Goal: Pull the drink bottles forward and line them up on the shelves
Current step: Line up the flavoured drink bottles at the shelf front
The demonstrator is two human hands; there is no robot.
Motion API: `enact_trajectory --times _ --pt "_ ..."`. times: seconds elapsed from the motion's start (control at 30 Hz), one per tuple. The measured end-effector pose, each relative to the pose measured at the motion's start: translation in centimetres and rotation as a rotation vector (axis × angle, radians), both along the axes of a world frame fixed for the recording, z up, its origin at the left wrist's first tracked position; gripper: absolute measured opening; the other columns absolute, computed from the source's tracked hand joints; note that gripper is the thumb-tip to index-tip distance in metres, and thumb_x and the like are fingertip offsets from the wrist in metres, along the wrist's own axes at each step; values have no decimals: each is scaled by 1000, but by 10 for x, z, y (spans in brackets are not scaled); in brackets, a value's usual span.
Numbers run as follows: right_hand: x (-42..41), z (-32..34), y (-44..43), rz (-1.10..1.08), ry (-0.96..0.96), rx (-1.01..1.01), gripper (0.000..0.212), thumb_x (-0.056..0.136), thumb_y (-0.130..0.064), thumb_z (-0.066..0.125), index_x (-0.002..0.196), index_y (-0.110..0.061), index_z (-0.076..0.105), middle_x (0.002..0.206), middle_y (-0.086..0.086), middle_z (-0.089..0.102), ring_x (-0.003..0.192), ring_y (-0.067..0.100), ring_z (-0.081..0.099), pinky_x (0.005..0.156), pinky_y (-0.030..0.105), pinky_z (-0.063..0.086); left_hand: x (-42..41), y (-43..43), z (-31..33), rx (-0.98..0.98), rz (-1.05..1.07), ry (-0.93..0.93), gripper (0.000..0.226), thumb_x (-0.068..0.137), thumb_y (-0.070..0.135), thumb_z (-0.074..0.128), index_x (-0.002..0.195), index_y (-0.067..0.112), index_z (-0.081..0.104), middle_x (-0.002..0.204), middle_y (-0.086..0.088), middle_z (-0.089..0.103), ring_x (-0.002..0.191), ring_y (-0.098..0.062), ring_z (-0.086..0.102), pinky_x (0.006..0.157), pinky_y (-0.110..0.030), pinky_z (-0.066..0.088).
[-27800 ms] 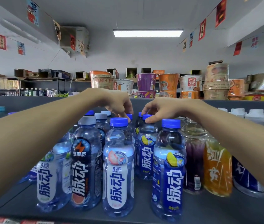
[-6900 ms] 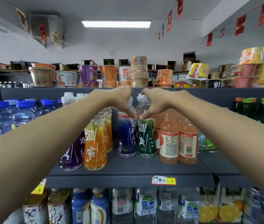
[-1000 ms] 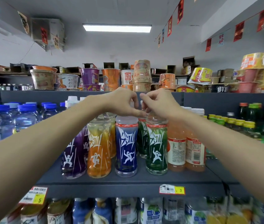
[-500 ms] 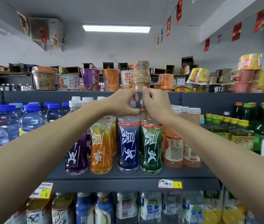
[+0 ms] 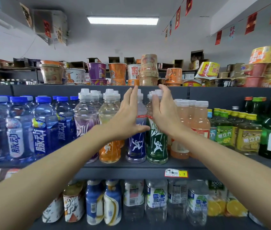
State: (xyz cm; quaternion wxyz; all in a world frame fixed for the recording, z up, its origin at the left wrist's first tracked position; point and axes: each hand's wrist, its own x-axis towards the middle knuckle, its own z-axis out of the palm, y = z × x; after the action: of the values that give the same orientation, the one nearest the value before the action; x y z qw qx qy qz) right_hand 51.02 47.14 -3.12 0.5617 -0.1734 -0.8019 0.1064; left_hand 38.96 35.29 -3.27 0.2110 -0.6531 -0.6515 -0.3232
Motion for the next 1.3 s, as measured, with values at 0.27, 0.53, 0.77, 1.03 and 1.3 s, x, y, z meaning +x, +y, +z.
enact_trajectory --times 0.27,0.53,0.77,1.03,1.3 --pt "38 -91 -7 57 -288 -102 88 105 -44 44 158 -15 -20 168 12 11 152 25 19 124 42 21 21 -5 -97 300 -21 -195 104 85 13 76 157 3 1 164 -15 4 154 -21 -1 124 -27 3" --pt "62 -127 -7 107 -333 -95 81 94 -52 63 156 -35 14 139 -22 47 98 -18 52 96 8 39 24 -4 -132 334 7 -370 92 88 21 75 157 9 15 154 -7 33 134 6 19 108 1 8" --pt "55 -131 -8 95 -273 -127 75 92 -44 69 149 -39 20 135 -17 52 117 -8 46 96 2 30 23 -4 -133 314 21 -365 88 91 20 72 157 7 15 156 -8 33 135 5 19 107 3 7" --pt "49 -130 -19 42 -261 -148 76 94 -40 67 152 -21 23 141 -1 50 129 12 50 110 36 44 26 -4 -134 312 42 -359 85 93 19 70 157 7 15 156 -10 32 143 -11 24 108 2 7" --pt "49 -126 -21 34 -281 -144 75 94 -36 67 152 -20 22 143 1 47 128 15 51 109 35 45 27 -4 -134 280 33 -372 87 94 19 68 157 6 10 156 -11 27 145 -15 23 110 -2 8"
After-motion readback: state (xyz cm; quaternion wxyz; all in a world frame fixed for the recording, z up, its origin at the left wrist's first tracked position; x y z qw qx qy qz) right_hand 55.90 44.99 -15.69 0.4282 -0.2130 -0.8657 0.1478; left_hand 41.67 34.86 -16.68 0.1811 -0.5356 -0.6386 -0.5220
